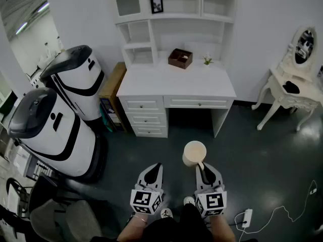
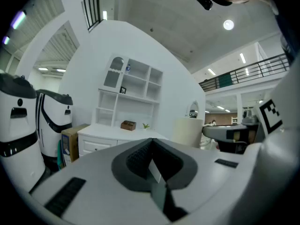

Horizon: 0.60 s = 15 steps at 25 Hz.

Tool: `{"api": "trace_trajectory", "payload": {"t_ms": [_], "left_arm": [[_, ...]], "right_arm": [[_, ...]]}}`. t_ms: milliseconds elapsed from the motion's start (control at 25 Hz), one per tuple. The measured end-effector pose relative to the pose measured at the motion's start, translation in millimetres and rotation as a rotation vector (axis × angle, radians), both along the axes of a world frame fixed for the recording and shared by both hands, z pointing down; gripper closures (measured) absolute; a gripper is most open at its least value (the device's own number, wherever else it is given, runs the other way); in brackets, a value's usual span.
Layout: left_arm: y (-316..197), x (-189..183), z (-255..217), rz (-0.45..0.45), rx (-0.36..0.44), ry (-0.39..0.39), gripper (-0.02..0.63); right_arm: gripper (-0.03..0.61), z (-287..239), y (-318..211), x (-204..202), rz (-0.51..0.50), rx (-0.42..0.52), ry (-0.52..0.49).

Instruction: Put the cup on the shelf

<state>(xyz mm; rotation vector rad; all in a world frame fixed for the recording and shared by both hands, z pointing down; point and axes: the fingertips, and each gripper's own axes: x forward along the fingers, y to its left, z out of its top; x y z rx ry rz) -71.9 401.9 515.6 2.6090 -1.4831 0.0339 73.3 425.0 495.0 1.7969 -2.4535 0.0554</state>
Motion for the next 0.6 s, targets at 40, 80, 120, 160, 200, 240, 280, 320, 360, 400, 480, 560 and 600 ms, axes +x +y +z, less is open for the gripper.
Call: {"api": "trace_trajectory", "payload": {"t_ms": [40,80,120,160,200,240,280,320,360,400,480,560,600], "left_arm": [[6.9,-8.3,-1.7,-0.008,0.000,-0.010,0.611],[13.4,-15.6,-3.1,-0.016,-0.001,-0.016,0.611],[19.0,-20.8,-3.9,-0.021,-0.003,-0.015,0.611],[23.5,-23.6,-4.4,-0.023,-0.005,-0.008,0.611],[27.2,-25.0,-4.8,-0.022,-0.004,-0.004,0.611],[29.9,-26.6,-5.2,-0.018,-0.001,-0.005,0.611],[31.7,-28.9,-5.6,-0.017,0.003,-0.008,0.611],[32.6,-31.5,-6.0,-0.018,0.003,-0.006,0.611],[32.9,-33.5,-6.6,-0.019,0.001,0.001,0.611],[33.2,-34.9,-7.0,-0.022,-0.001,0.007,0.611],[33.8,-37.3,-7.1,-0.025,-0.005,0.014,0.611],[34.6,-39.2,-8.0,-0.022,-0.003,0.029,0.611],[35.1,-40.2,-9.9,-0.015,0.005,0.044,0.609]], "right_arm": [[0.528,-0.3,7.6,-8.9,-0.002,-0.004,-0.005],[0.528,-0.3,14.7,-16.8,-0.004,-0.008,-0.007],[0.528,0.0,20.6,-22.9,-0.005,-0.013,-0.004],[0.528,0.6,24.9,-26.7,-0.004,-0.019,0.001],[0.528,1.3,27.7,-29.2,-0.004,-0.024,0.006],[0.528,1.8,29.7,-31.4,-0.003,-0.026,0.007],[0.528,1.8,31.4,-33.7,-0.001,-0.025,0.005],[0.528,0.9,33.1,-35.4,0.000,-0.022,0.002],[0.526,-0.4,34.4,-36.2,0.001,-0.019,-0.004],[0.526,-1.3,35.2,-36.4,0.000,-0.019,-0.013],[0.525,-1.0,35.1,-37.3,-0.002,-0.025,-0.020],[0.525,0.3,34.4,-39.3,0.001,-0.028,0.002],[0.525,0.0,34.2,-40.8,0.003,-0.027,0.012]]}}
